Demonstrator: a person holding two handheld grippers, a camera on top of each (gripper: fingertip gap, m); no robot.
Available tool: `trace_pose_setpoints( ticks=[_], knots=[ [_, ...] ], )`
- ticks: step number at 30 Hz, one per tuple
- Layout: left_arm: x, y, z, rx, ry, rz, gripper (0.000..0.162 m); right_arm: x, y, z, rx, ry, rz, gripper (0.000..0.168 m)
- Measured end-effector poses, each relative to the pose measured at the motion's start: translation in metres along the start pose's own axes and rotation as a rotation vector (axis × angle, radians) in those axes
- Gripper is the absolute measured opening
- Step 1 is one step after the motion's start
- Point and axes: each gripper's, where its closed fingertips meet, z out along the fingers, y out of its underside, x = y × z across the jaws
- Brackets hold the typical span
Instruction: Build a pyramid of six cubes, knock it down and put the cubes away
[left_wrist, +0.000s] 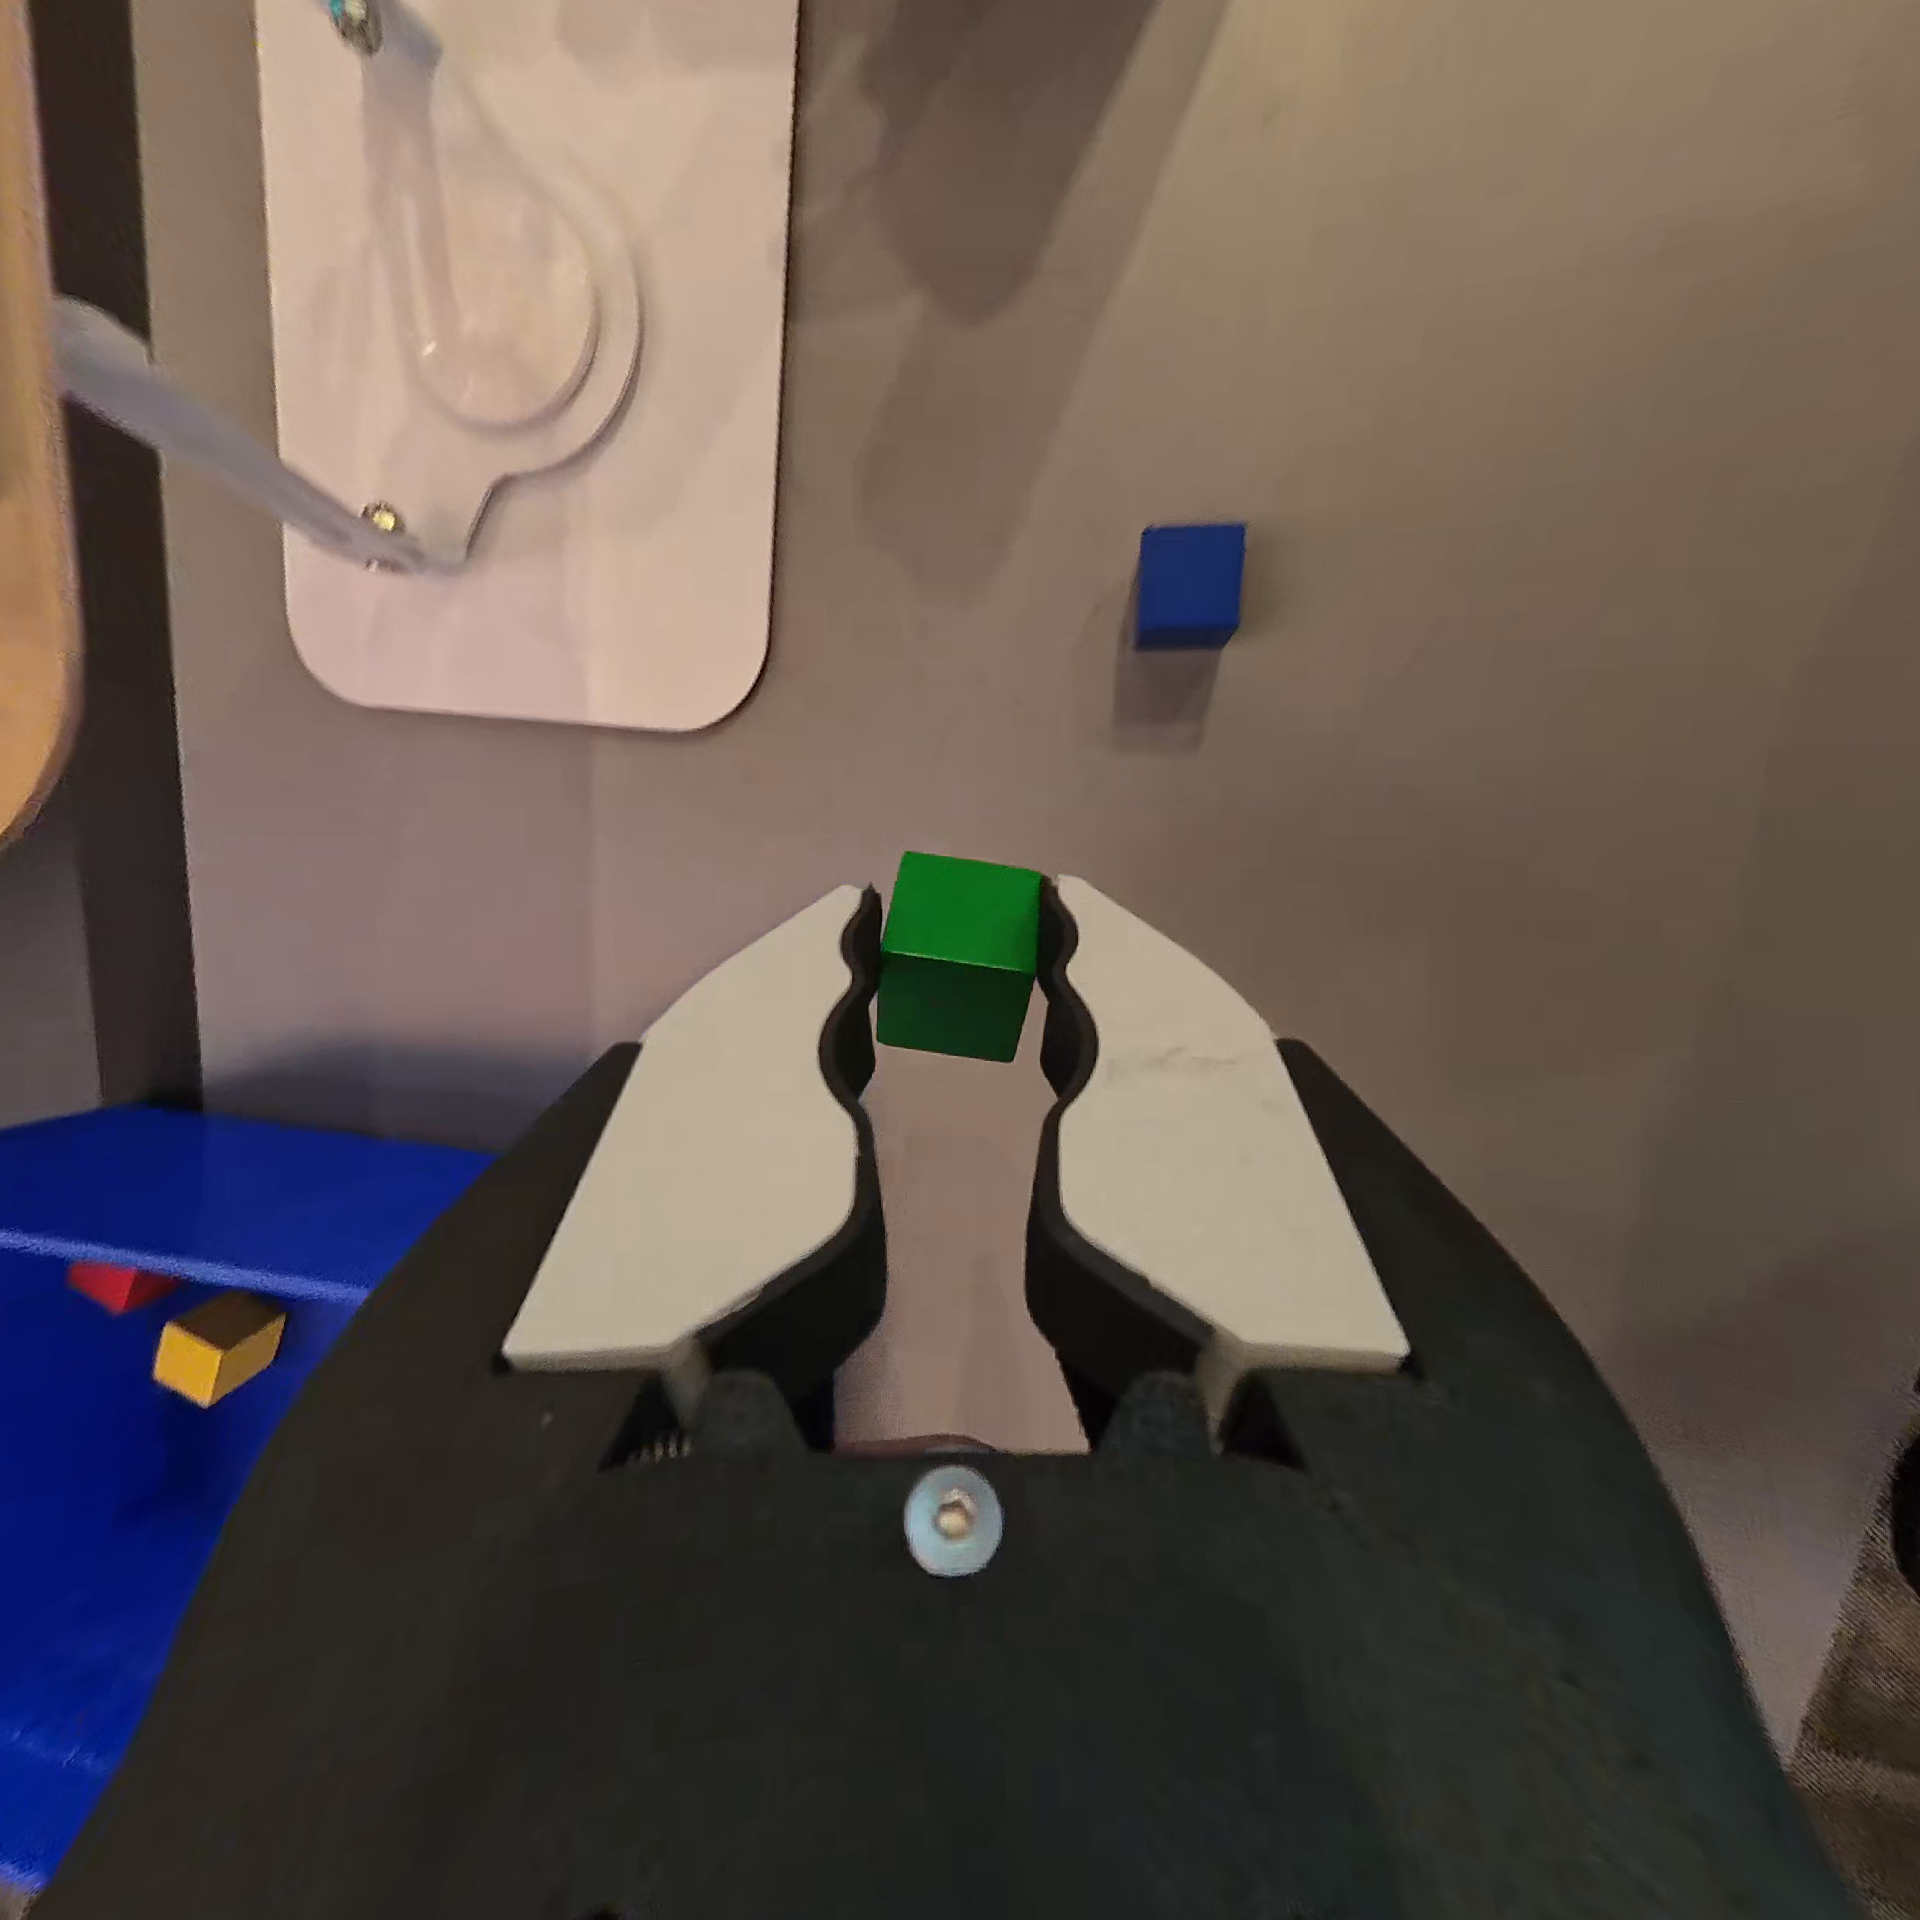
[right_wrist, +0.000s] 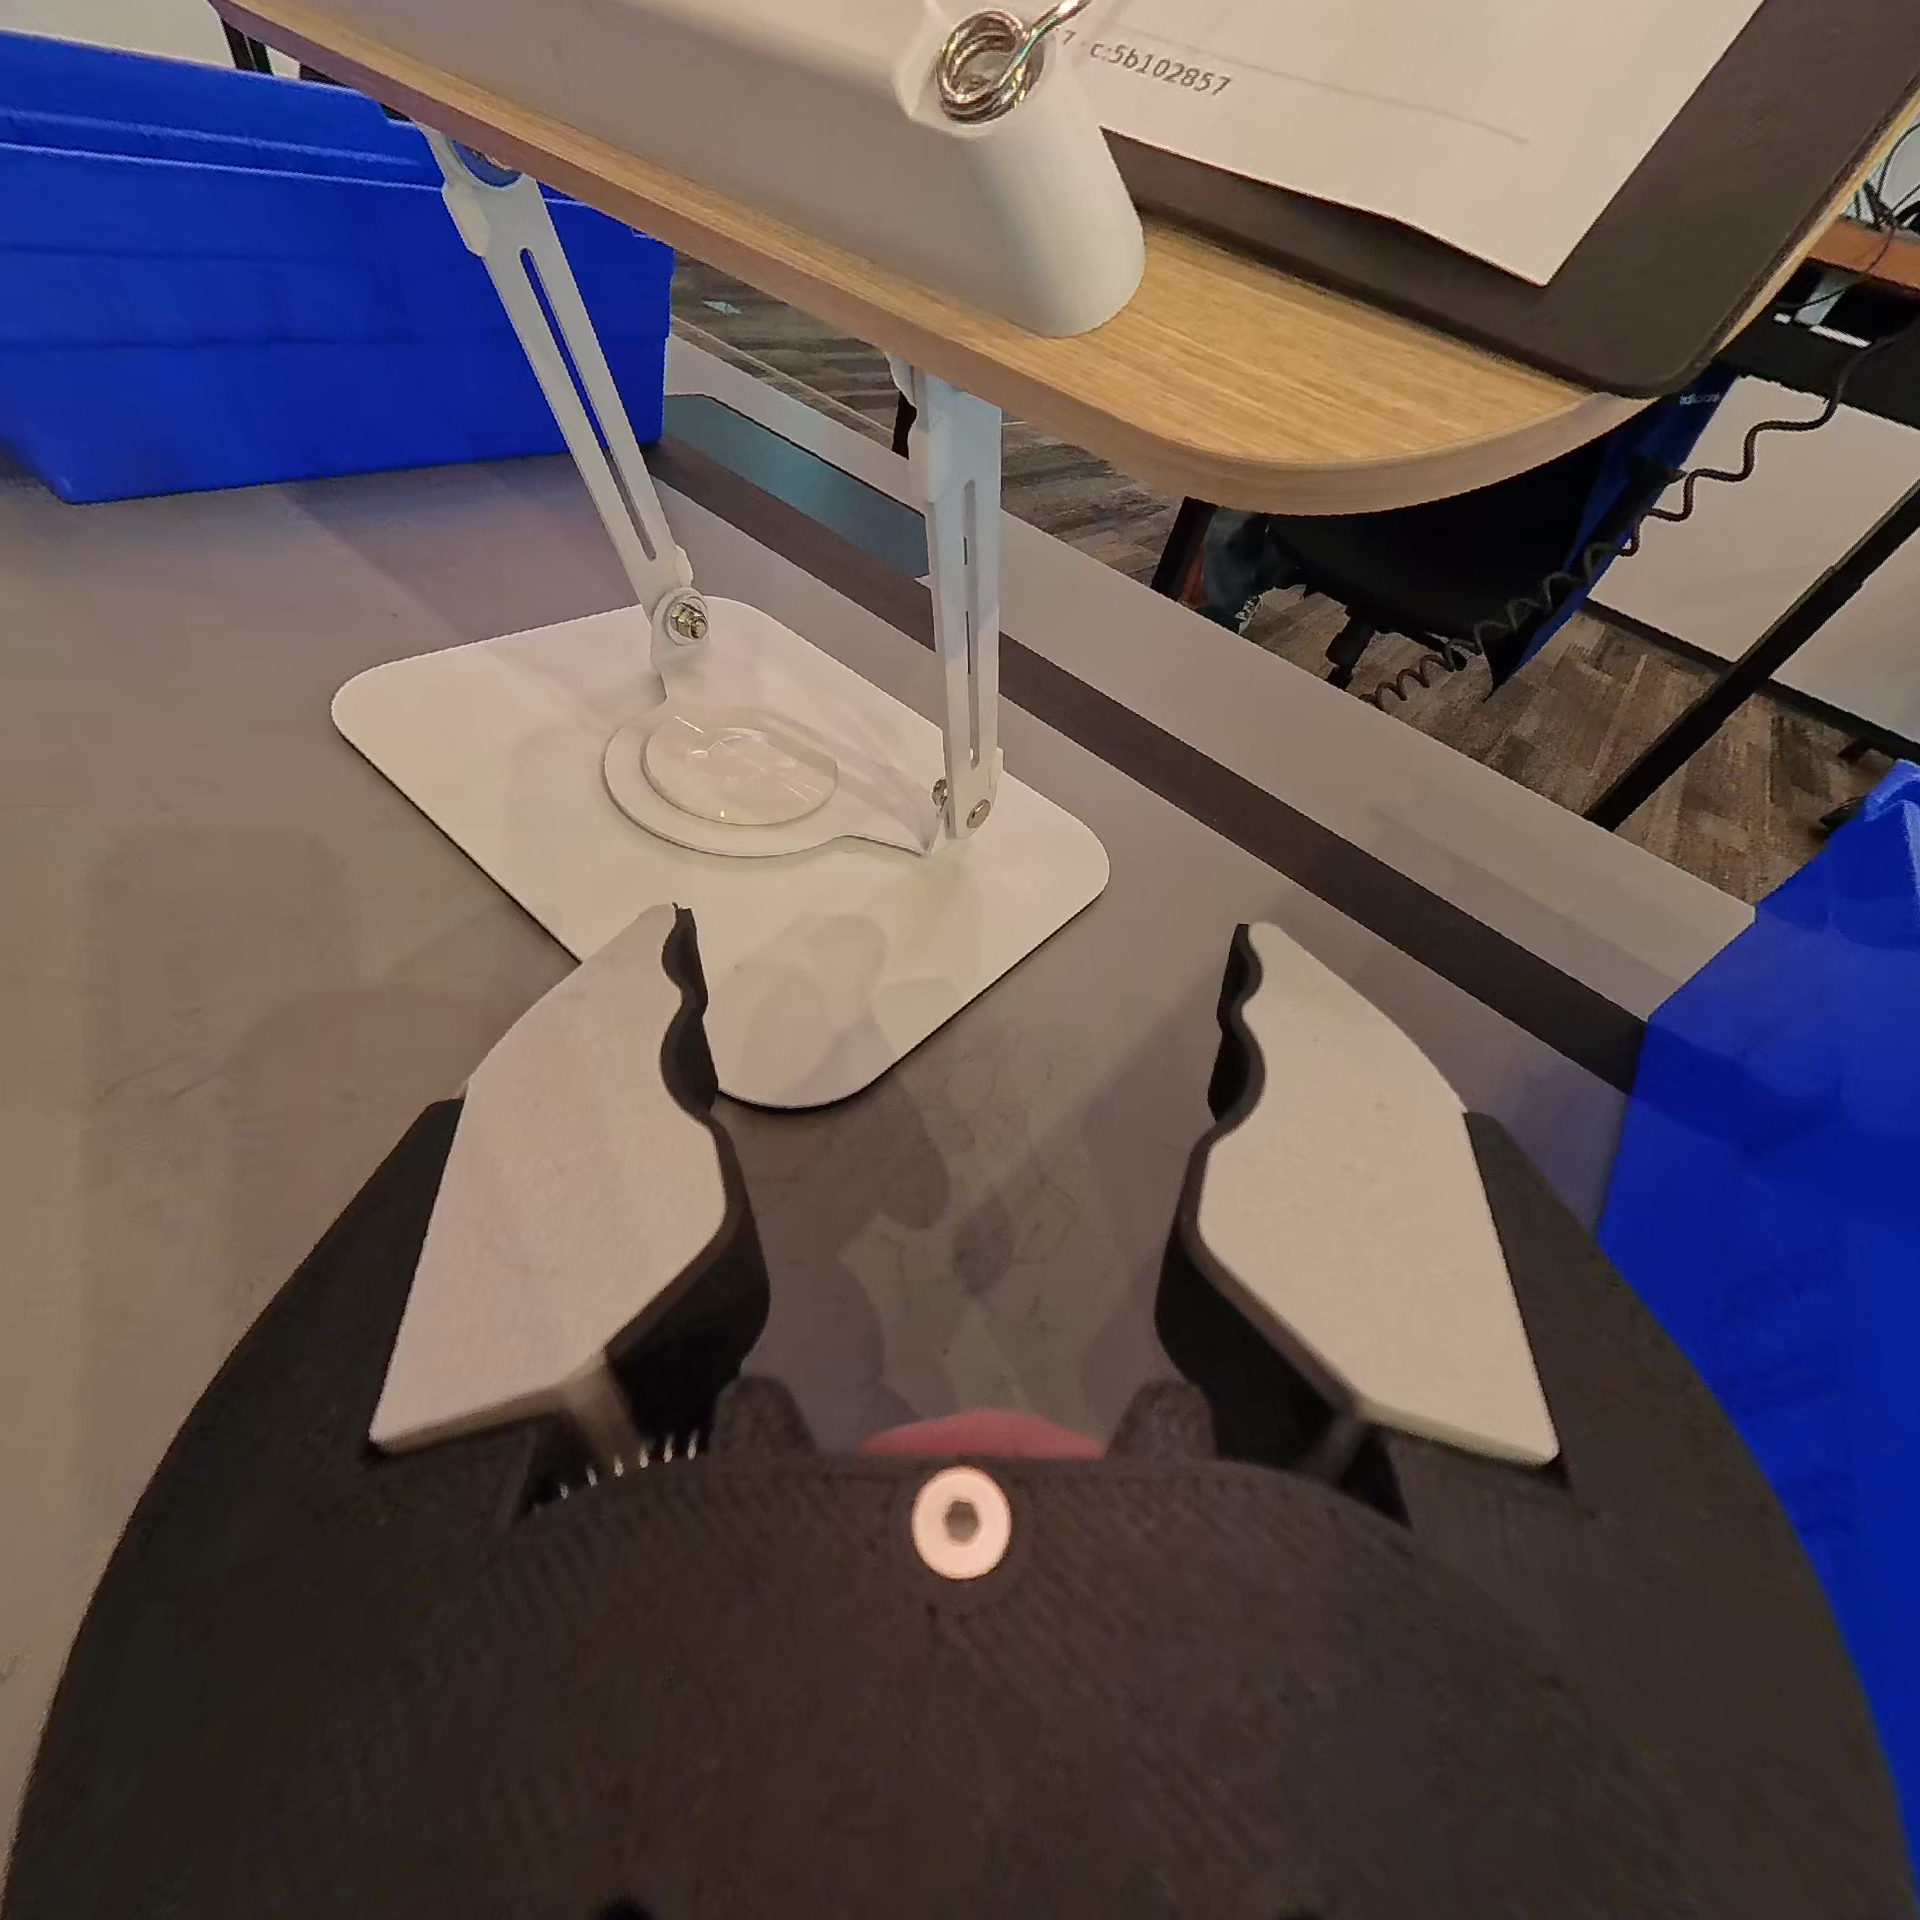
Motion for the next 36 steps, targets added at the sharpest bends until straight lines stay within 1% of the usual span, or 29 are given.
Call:
trace_pose_setpoints(
  ticks=[6, 11, 15, 21, 27, 29, 31, 32, 36],
  knots=[
    [0.026, -0.018, 0.025, 0.112, 0.039, -0.013, 0.028, -0.001, 0.000, 0.000, -0.004, -0.003, -0.004, 0.095],
    [0.043, -0.022, 0.049, 0.198, 0.107, -0.047, 0.028, -0.001, 0.001, 0.001, -0.005, -0.004, -0.006, 0.095],
    [0.052, -0.023, 0.064, 0.286, 0.180, -0.118, 0.028, -0.002, 0.001, 0.001, -0.008, -0.006, -0.010, 0.095],
    [0.058, -0.016, 0.083, 0.357, 0.231, -0.183, 0.028, -0.002, 0.001, 0.001, -0.009, -0.007, -0.010, 0.095],
    [0.059, -0.013, 0.091, 0.395, 0.237, -0.201, 0.028, -0.002, 0.001, 0.001, -0.009, -0.008, -0.010, 0.095],
    [0.059, -0.008, 0.091, 0.386, 0.233, -0.199, 0.029, -0.002, 0.001, 0.001, -0.009, -0.008, -0.010, 0.095],
    [0.058, -0.004, 0.092, 0.379, 0.217, -0.201, 0.047, -0.002, 0.001, 0.002, -0.011, -0.009, -0.013, 0.095],
    [0.060, -0.003, 0.092, 0.374, 0.231, -0.201, 0.051, -0.002, 0.001, 0.002, -0.011, -0.009, -0.014, 0.095],
    [0.064, 0.006, 0.095, 0.320, 0.232, -0.167, 0.040, -0.002, 0.001, 0.002, -0.010, -0.009, -0.014, 0.095]
  ],
)
